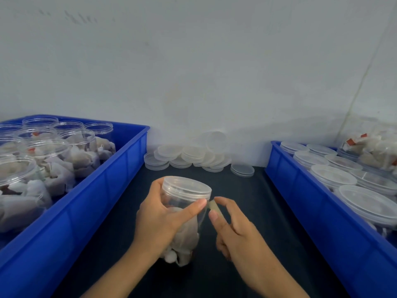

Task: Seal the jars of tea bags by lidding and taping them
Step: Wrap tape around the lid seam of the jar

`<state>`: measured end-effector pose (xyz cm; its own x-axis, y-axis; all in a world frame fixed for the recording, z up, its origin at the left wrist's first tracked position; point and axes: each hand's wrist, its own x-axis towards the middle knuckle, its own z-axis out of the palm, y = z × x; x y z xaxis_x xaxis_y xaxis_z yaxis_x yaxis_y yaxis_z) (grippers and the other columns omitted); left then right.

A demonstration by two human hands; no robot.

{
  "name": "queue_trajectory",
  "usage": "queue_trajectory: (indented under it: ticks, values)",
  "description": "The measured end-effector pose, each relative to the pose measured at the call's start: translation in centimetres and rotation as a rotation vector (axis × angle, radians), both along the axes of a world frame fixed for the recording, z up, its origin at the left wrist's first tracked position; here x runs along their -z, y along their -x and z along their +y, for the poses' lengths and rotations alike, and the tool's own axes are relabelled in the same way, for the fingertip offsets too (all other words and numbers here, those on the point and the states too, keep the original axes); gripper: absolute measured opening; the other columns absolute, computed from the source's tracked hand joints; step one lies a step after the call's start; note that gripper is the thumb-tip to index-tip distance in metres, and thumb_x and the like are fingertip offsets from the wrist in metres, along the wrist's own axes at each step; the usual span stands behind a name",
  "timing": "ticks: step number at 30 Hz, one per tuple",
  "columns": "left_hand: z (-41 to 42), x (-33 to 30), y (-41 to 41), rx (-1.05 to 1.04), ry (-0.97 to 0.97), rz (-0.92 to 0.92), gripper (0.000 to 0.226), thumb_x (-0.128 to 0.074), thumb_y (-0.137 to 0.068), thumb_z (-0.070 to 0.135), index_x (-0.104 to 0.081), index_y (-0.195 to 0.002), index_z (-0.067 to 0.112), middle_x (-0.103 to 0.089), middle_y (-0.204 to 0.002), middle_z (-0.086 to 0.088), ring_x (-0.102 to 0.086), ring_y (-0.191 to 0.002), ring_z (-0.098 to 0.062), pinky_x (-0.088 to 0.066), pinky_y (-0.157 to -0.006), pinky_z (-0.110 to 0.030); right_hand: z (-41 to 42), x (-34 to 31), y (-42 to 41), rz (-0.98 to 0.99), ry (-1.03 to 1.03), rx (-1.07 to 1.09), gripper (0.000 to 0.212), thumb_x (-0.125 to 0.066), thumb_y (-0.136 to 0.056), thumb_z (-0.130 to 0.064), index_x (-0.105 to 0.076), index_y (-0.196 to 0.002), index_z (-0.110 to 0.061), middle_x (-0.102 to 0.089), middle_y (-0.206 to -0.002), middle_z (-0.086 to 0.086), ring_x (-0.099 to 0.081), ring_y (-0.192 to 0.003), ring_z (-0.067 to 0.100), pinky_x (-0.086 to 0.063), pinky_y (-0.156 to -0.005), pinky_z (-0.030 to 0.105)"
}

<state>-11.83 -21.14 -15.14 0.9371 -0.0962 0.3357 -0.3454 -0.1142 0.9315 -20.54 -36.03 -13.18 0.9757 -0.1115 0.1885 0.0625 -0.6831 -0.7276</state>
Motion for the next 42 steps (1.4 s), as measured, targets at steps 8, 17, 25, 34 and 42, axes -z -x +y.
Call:
queue_trajectory:
  ticks: [8, 17, 25, 34, 42]
  values:
    - [0.9, -0.5, -0.5, 0.138, -0.009, -0.042, 0.079, -0.079, -0.042, 0.068, -0.059, -0.110, 0.032, -0.071, -0.102, 0.017, -0.067, -0.097, -0.002, -0.052, -0.081, -0.024, -1.8, -1.8, 0.1, -0.143, 0.446, 0.037, 0.043, -0.027, -0.098, -0.054, -0.012, -0.138, -0.051, -0.050, -0.064, -0.009, -0.052, -0.061, 0.004, -0.035, -0.053, 0.019]
    - [1.3, -0.4, -0.4, 0.338, -0.020, -0.063, 0.083, -0.081, -0.047, 0.061, -0.059, -0.115, 0.021, -0.070, -0.109, 0.009, -0.067, -0.101, -0.007, -0.051, -0.081, -0.013, -1.9, -1.0, -0.7, -0.192, 0.467, 0.017, 0.040, -0.024, -0.100, -0.050, -0.012, -0.137, -0.056, -0.046, -0.070, -0.017, -0.048, -0.066, 0.000, -0.034, -0.056, 0.015]
    - [1.6, -0.1, -0.8, 0.408, -0.015, -0.055, 0.095, -0.082, -0.046, 0.069, -0.045, -0.121, 0.023, -0.065, -0.111, 0.017, -0.063, -0.105, -0.004, -0.049, -0.081, -0.011, -1.1, 0.0, -0.5, -0.238, 0.485, 0.027, 0.047, -0.021, -0.099, -0.050, -0.009, -0.144, -0.052, -0.042, -0.065, -0.014, -0.048, -0.061, 0.004, -0.037, -0.055, 0.016]
    - [0.6, 0.1, 0.8, 0.195, -0.107, -0.269, 0.070, -0.051, -0.079, 0.065, -0.026, -0.142, 0.047, -0.046, -0.123, 0.034, -0.049, -0.118, 0.010, -0.040, -0.089, -0.004, -0.4, 0.5, -0.6, -0.238, 0.478, 0.125, 0.052, -0.017, -0.099, -0.050, -0.006, -0.150, -0.044, -0.043, -0.065, -0.012, -0.049, -0.060, 0.006, -0.039, -0.056, 0.018]
    - [0.6, -0.2, -0.1, 0.080, -0.113, -0.129, 0.085, -0.077, -0.042, 0.076, -0.049, -0.116, 0.044, -0.058, -0.106, 0.034, -0.054, -0.103, 0.015, -0.044, -0.075, -0.009, 0.5, 0.7, -0.5, -0.241, 0.522, 0.101, 0.053, -0.018, -0.101, -0.047, 0.000, -0.151, -0.040, -0.043, -0.078, -0.019, -0.052, -0.071, 0.003, -0.046, -0.068, 0.017]
